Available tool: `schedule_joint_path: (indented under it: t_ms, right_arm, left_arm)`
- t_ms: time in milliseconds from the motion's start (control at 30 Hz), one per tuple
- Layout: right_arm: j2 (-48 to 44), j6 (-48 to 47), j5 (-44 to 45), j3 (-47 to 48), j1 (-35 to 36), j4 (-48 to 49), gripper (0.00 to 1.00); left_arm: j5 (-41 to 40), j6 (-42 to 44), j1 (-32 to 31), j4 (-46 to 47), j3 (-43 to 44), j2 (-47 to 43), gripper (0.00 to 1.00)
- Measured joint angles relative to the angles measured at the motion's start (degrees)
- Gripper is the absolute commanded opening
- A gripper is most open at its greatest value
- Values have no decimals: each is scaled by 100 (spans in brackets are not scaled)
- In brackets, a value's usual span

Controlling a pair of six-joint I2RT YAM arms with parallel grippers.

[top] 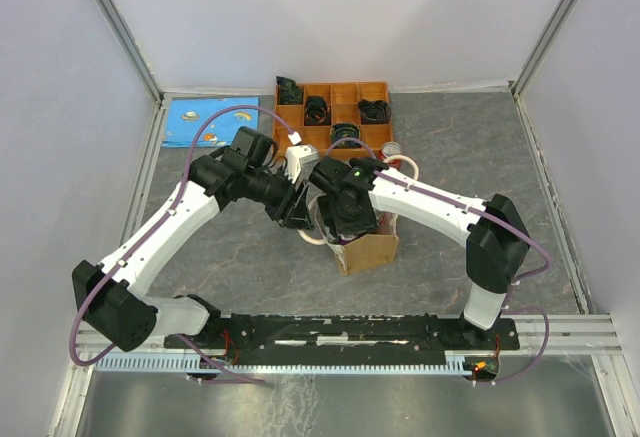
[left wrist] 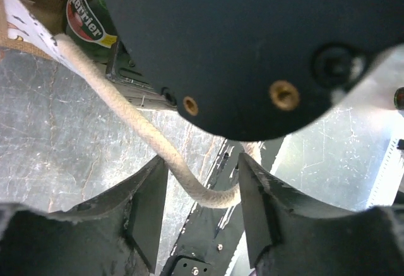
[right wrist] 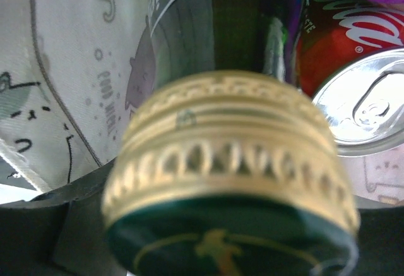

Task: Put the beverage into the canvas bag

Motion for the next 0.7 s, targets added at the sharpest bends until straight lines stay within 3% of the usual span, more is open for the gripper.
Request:
schedule_joint_path:
  t_ms: [67,233,700]
  right_arm:
    - [0,-9,0,0,0,0,79]
    - [4,-81,22,15,2,94,84]
    - [-72,-184,258,295,11,-105,85]
  left_arm:
    - [66,63,-2,-31,2,0,69]
    - [103,114,-4,-37,2,0,75]
    - [243,116,2,81,74,-31,77]
